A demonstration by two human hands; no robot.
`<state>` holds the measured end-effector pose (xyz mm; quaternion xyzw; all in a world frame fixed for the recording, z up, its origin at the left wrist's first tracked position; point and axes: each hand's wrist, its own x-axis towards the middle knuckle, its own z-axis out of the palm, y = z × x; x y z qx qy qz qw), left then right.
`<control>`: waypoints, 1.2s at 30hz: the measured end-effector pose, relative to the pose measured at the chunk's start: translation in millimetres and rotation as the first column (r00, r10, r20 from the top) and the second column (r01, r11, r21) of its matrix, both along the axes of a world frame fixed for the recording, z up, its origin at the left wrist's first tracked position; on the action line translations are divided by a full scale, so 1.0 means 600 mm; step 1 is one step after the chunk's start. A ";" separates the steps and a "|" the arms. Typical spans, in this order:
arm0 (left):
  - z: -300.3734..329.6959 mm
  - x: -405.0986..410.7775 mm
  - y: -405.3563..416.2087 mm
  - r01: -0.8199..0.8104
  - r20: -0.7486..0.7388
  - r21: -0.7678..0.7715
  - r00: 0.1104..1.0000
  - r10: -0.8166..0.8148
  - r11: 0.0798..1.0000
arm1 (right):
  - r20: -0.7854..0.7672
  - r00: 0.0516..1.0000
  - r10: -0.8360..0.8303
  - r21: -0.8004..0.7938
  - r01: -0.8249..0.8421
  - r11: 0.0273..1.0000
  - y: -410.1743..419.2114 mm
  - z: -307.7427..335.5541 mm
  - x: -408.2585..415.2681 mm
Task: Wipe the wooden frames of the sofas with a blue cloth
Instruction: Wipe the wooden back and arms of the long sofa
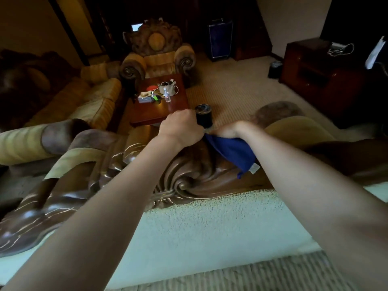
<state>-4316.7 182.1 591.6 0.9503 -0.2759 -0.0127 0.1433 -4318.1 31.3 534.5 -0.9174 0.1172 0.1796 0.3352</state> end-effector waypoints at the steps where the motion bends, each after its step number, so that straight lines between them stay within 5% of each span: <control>1: 0.007 0.013 0.001 0.008 -0.022 0.127 1.000 -0.005 0.992 | -0.007 1.000 -0.003 -0.012 0.003 1.000 0.013 0.005 0.002; 4: 0.012 0.039 0.002 0.075 -0.075 0.317 0.996 -0.054 0.946 | 0.071 0.997 -0.038 0.024 0.036 0.999 0.043 0.006 0.005; 13: -0.011 0.023 0.012 0.174 0.018 0.294 0.982 -0.188 0.940 | 0.126 0.945 -0.303 -0.012 0.307 0.952 -0.037 -0.011 -0.077; 21: -0.018 0.016 -0.001 0.105 0.117 0.361 0.981 -0.156 0.927 | 0.545 0.837 0.060 -0.518 0.279 0.809 0.092 -0.025 -0.094; 23: -0.017 0.012 -0.001 0.082 0.124 0.342 0.984 -0.131 0.936 | 0.621 0.784 0.011 -0.488 0.376 0.788 0.093 -0.040 -0.116; 26: -0.013 0.005 0.001 0.131 0.131 0.346 0.974 -0.186 0.929 | 0.830 0.553 -0.070 -0.324 0.581 0.746 0.092 -0.081 -0.159; 32: -0.016 -0.002 0.003 0.294 0.307 0.322 0.867 -0.393 0.900 | 0.858 0.491 -0.148 -0.301 0.716 0.631 0.039 -0.153 -0.239; 36: -0.017 -0.004 0.002 0.405 0.203 0.252 0.866 -0.457 0.879 | 0.839 0.441 -0.319 -0.174 0.773 0.610 -0.010 -0.127 -0.209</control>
